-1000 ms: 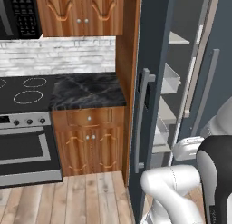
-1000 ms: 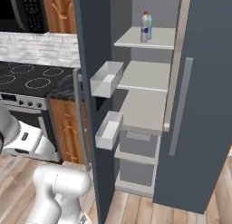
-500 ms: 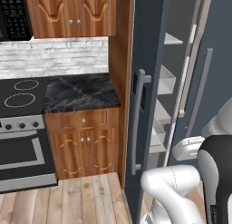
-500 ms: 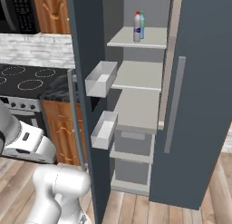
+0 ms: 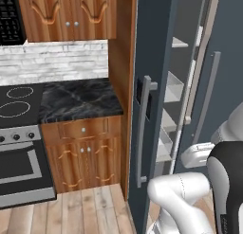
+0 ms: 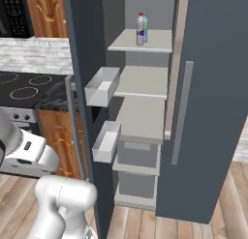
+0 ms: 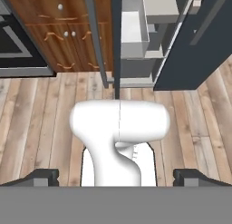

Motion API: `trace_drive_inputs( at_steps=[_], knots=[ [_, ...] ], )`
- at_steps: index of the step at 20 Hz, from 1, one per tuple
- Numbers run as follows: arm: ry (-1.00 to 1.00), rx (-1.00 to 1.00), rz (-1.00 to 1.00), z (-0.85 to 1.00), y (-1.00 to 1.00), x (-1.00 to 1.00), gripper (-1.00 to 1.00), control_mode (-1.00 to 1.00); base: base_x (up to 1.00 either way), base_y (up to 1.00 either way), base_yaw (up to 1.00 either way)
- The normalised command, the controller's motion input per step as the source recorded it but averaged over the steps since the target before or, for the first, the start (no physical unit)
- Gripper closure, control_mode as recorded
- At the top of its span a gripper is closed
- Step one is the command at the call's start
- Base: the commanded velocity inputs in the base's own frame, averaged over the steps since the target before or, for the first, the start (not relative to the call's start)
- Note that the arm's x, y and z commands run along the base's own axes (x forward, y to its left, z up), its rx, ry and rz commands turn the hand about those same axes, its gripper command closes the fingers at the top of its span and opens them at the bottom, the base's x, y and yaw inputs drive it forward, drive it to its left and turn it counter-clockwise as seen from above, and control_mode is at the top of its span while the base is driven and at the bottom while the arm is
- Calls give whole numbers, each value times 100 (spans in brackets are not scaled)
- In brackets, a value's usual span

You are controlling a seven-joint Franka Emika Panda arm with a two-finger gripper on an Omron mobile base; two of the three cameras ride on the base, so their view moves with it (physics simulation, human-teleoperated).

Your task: Take the bottled waters from the counter and place them in the freezer to freeze. Close the freezer door after placing the bottles.

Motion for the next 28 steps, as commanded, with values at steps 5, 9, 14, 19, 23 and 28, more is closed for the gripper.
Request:
trace_drive_inputs(
  at_steps=[5,9,14,19,23,28],
  knots=[
    [0,0,0,0,0,0,-100,100,25,18,-7],
    [0,0,0,0,0,0,-100,100,16,26,-5],
    [0,0,0,0,0,0,-100,100,19,32,-5],
    [0,0,-1,0,7,3,-100,-100,15,33,-5],
    [-6,-1,-9,0,31,27,-100,-100,0,0,0],
    [-9,-5,-9,1,26,43,-100,-100,0,0,0]
  ],
)
